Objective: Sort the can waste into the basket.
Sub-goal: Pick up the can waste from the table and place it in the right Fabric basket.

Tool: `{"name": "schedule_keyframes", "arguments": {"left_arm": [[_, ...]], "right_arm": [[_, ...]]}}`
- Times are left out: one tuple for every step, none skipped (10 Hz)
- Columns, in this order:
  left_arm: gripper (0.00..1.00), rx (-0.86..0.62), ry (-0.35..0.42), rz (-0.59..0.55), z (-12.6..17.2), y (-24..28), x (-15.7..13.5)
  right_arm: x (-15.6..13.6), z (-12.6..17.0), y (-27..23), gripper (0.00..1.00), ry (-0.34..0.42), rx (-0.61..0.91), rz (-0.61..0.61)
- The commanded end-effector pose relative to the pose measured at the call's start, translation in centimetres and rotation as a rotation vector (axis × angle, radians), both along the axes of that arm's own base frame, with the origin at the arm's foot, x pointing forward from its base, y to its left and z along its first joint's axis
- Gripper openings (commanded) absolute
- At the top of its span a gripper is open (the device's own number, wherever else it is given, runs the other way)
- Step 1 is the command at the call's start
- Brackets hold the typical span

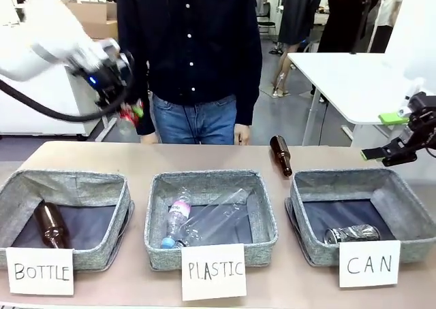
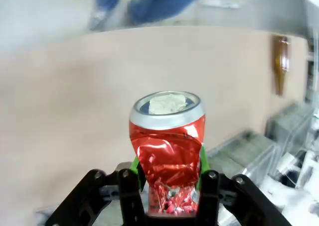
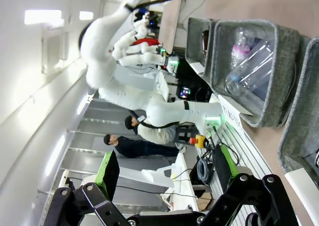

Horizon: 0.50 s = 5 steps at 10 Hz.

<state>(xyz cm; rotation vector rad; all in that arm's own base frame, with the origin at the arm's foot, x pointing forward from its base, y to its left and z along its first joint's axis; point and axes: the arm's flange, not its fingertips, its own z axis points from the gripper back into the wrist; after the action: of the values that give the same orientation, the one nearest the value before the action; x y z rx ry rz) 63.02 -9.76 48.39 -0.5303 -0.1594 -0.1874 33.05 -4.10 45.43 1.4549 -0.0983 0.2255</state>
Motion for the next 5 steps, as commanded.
{"name": "schedule_keyframes", "arguments": {"left_arm": [[0.06, -0.24, -0.094, -0.163, 5.0, 1.2, -13.8], [0.06, -0.273, -0.04, -0.282, 5.4, 1.1, -19.1], [0.06, -0.301, -0.067, -0.342, 5.3, 1.3, -22.6], [0.06, -0.314, -0.07, -0.429, 5.1, 1.7, -25.2], [0.06, -0.317, -0.155, -0.401, 4.7, 2.2, -26.3]], "right_arm": [[-0.1, 0.1, 0.0, 1.0, -0.007, -0.011, 0.003], [-0.1, 0.1, 0.0, 1.0, -0.007, -0.011, 0.003], [-0.1, 0.1, 0.0, 1.0, -0.007, -0.011, 0.003], [-0.1, 0.1, 0.0, 1.0, -0.007, -0.011, 0.003], [-0.1, 0.1, 0.0, 1.0, -0.007, -0.011, 0.003]]}}
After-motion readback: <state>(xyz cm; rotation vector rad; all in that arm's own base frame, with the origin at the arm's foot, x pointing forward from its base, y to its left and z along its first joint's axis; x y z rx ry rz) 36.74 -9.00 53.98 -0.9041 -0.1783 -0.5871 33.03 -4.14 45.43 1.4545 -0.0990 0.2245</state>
